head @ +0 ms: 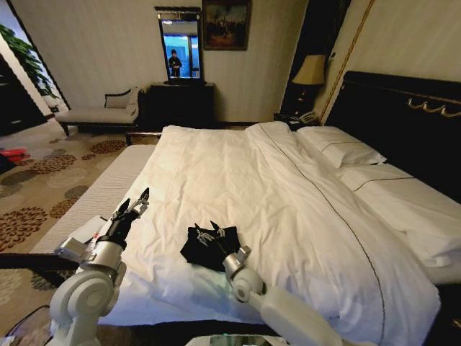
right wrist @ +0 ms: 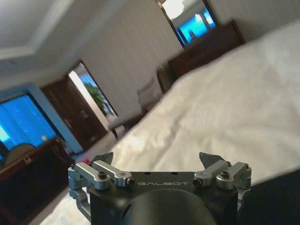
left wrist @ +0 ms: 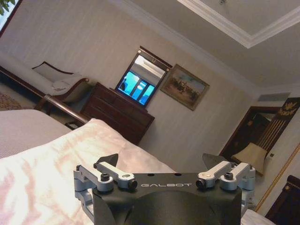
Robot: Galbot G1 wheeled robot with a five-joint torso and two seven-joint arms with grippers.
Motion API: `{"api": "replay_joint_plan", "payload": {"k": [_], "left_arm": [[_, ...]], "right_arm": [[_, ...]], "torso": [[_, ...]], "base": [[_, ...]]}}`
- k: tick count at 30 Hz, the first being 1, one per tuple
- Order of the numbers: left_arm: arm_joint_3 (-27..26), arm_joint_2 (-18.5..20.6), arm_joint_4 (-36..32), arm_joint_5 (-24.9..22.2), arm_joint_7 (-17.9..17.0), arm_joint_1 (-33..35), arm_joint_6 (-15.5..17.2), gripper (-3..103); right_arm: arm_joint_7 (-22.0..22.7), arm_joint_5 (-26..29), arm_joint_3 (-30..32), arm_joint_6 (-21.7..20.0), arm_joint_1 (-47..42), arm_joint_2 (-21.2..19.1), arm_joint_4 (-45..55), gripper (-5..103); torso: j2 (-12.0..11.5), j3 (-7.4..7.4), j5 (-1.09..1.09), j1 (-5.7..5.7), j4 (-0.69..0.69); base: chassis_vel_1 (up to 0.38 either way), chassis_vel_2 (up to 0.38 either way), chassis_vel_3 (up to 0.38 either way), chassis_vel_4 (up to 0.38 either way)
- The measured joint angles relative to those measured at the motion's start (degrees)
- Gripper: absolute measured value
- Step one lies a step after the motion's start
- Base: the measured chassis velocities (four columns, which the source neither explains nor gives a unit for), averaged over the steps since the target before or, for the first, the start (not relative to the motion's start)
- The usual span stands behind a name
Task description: Fold the clothes on the bed.
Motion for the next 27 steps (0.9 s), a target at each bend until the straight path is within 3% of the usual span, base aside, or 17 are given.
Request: {"api": "replay_joint_plan", "payload": {"k": [5,18,21,25,27], "left_arm": [[-0.49,0.31,0.02,-0.09,-0.02,0.18,0.00,100],[-0.58,0.05,0.37,0.01,-0.01,0.34,-0.18,100],[-0.60,-0.06,0.35,0.05,0.01,0.53,-0.21,100],[-1.03,0.06,0.11,0.03,0.04,1.06,-0.34,100],[-1.17,0.14,-0.01,0.01,0.06,1.33,-0.41,100]], "right_arm": [[6.06,2.65,-2.16,-5.03,1.77,2.97,-1.30,100],[3.96,-0.10,-7.90,-4.88,3.27,4.48,-5.11,100],[0.61,-2.71,-9.46,-2.02,3.27,4.17,-5.06,100],[-8.27,-4.51,-8.73,5.94,3.59,2.97,-2.09,100],[-10.05,-4.33,-7.39,7.88,4.31,2.01,-0.87,100]], "torso": [[0.00,0.00,0.00,0.00,0.00],[0.00,0.00,0.00,0.00,-0.01],[0.00,0.00,0.00,0.00,0.00],[0.00,0.00,0.01,0.00,0.00],[0.00,0.00,0.02,0.00,0.00]], "base": [[0.000,0.000,0.000,0.000],[0.000,0.000,0.000,0.000],[0.000,0.000,0.000,0.000],[0.000,0.000,0.000,0.000],[0.000,0.000,0.000,0.000]]}}
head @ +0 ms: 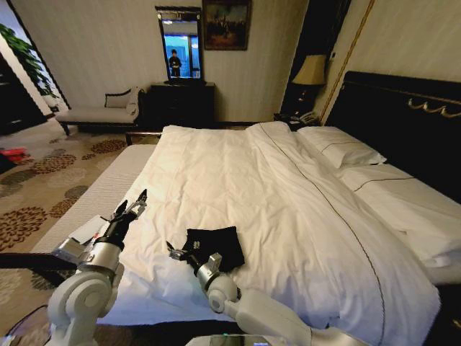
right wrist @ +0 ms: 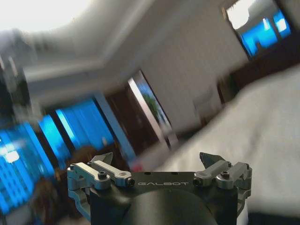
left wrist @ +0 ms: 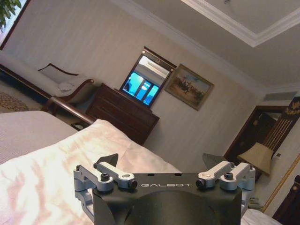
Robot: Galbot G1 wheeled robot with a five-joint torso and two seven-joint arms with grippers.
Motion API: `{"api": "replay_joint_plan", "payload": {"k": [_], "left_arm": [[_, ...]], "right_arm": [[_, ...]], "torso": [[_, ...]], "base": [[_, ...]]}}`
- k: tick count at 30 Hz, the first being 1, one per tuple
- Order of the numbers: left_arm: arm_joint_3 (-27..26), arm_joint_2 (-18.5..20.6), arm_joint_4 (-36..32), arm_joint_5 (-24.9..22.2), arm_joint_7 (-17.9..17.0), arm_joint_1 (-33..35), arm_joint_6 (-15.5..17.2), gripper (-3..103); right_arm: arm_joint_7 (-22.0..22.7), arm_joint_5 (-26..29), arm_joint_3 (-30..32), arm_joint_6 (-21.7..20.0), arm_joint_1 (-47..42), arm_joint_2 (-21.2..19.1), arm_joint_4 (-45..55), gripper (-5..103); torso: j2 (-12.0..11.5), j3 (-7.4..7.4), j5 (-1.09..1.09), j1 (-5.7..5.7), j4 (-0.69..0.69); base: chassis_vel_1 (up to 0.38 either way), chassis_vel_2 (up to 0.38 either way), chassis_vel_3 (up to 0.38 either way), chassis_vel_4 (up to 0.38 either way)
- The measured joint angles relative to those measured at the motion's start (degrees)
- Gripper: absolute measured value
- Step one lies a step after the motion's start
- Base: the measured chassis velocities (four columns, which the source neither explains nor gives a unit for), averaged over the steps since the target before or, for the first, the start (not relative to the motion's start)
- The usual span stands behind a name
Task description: Fold the clothes on the bed.
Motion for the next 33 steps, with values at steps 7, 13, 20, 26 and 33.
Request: {"api": "replay_joint_plan", "payload": {"k": [7,13,20,26,33], "left_arm": [[0.78,1.55,-0.15,0.99,-1.29,1.48,1.11,100],[3.82,5.55,0.42,9.77,-2.65,3.57,2.67,100],[5.78,5.48,-3.11,13.36,-1.60,8.20,0.45,100],[5.82,4.90,-6.08,18.53,0.91,12.78,-1.87,100],[4.65,5.94,-6.19,20.54,4.72,15.42,-2.45,100]], "right_arm": [[-1.54,2.97,14.53,1.48,-1.66,-11.50,4.30,100],[3.45,-2.73,32.41,-2.06,-10.70,-18.23,9.91,100],[8.74,-10.66,53.69,-4.66,-29.94,-18.22,22.38,100],[13.83,-22.10,65.69,-7.06,-48.71,-11.81,35.07,100],[17.10,-29.26,68.50,-9.62,-56.16,-4.16,40.33,100]], "torso": [[0.00,0.00,0.01,0.00,-0.04],[0.00,0.00,0.00,0.00,0.00],[0.00,0.00,0.04,0.00,-0.05],[0.02,-0.02,-0.01,-0.02,0.00],[0.02,0.00,-0.01,-0.01,0.00]], "base": [[0.000,0.000,0.000,0.000],[0.000,0.000,0.000,0.000],[0.000,0.000,0.000,0.000],[0.000,0.000,0.000,0.000],[0.000,0.000,0.000,0.000]]}}
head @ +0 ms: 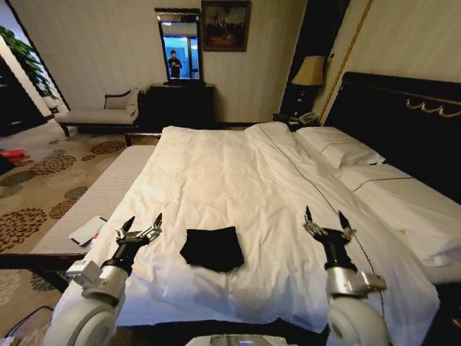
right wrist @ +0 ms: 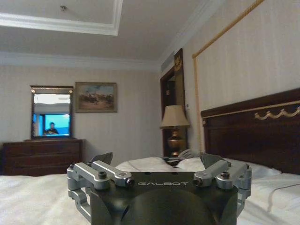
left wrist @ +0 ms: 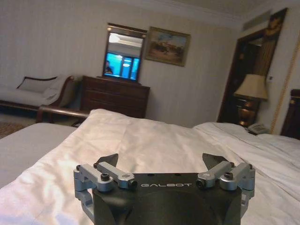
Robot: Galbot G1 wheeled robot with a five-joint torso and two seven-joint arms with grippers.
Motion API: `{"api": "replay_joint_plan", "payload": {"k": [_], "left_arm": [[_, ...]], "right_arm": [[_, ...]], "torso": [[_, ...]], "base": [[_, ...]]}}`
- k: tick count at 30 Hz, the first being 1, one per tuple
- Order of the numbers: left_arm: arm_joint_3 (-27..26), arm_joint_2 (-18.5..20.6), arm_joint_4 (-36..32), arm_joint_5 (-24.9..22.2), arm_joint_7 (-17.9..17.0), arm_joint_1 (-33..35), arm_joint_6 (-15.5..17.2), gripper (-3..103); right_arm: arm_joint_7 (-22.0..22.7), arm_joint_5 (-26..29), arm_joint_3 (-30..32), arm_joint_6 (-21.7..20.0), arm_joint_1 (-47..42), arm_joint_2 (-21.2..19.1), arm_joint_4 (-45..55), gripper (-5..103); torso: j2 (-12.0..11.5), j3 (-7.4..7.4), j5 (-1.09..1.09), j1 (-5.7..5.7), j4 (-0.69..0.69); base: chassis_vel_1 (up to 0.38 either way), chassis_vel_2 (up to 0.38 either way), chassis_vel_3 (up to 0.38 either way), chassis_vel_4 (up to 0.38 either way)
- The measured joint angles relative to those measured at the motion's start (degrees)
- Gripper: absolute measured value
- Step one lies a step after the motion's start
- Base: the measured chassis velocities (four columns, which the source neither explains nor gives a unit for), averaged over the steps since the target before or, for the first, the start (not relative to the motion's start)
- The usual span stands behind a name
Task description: Fold the clothes on the bed.
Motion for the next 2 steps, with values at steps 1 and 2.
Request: {"api": "replay_joint_plan", "payload": {"k": [1,2], "left_arm": [[0.08,-0.01,0.00,-0.01,0.34,0.22,-0.16,100],[0.16,-0.13,0.00,-0.06,0.81,0.34,-0.28,100]], "right_arm": [[-0.35,-0.27,0.94,0.49,-0.81,0.02,-0.12,100],[-0.58,-0.20,1.57,0.83,-1.33,-0.09,-0.31,100]], "torso": [[0.00,0.00,0.00,0.00,0.00],[0.00,0.00,0.00,0.00,0.00]], "base": [[0.000,0.000,0.000,0.000],[0.000,0.000,0.000,0.000]]}}
